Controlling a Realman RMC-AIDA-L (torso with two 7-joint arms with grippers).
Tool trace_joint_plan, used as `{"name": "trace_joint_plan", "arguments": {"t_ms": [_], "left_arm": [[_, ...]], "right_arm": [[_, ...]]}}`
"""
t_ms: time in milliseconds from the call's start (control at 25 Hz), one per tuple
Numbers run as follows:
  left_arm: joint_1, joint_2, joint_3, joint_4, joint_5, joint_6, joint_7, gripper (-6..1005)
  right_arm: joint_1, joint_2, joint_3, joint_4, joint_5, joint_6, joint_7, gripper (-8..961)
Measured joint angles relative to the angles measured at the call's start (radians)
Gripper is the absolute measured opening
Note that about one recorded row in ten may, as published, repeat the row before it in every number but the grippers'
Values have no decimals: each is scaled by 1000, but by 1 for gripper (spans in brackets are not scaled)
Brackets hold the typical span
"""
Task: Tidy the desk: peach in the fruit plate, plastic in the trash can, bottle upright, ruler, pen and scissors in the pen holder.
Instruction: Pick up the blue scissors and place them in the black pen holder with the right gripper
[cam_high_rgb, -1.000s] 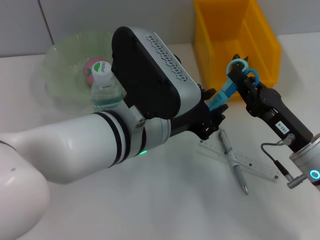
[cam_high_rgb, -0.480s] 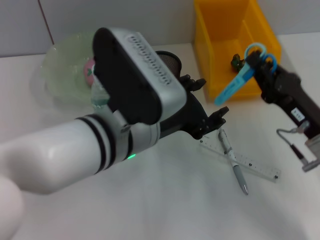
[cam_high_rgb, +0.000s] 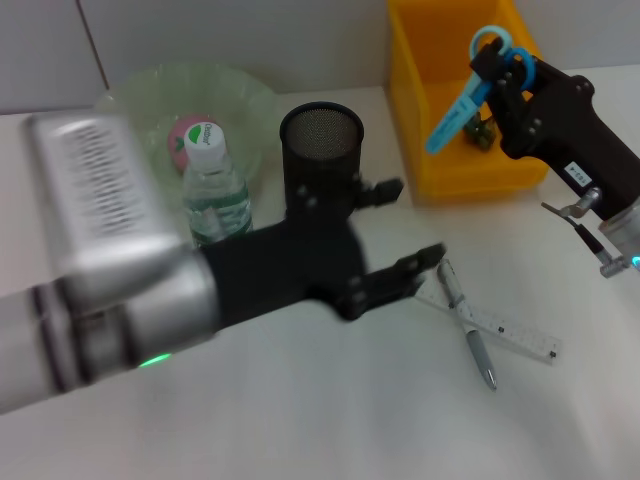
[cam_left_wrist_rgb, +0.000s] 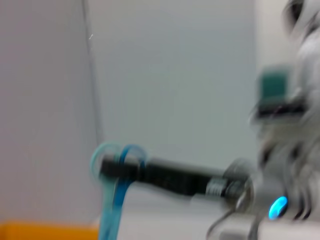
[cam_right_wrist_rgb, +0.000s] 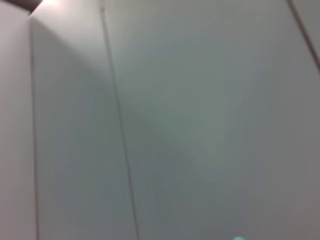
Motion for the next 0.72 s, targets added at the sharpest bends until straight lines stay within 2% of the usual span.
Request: {"name": "trace_joint_plan", "arguments": {"t_ms": [40, 120, 200, 280, 480, 720], "left_arm": [[-15, 0, -44, -77, -79, 85, 68, 664], [-77, 0, -154, -302, -237, 296, 202, 662], [-136, -1, -227, -501, -300, 416, 298, 661], [-191, -3, -276, -709, -304, 491, 436, 660], [-210, -2, -272, -795, -285, 484, 503, 657], [-216, -1, -270, -870, -268, 475, 552, 657]], "right_arm": [[6, 0, -6, -3, -1, 6, -8, 88], [20, -1, -19, -13, -2, 33, -13, 88], [33, 0, -25, -20, -2, 54, -21, 88], [61, 1, -33, -18, -2, 82, -50, 88], [104, 5, -49, 6, -3, 144, -97, 89], [170, 6, -51, 75, -2, 221, -251, 88]]}}
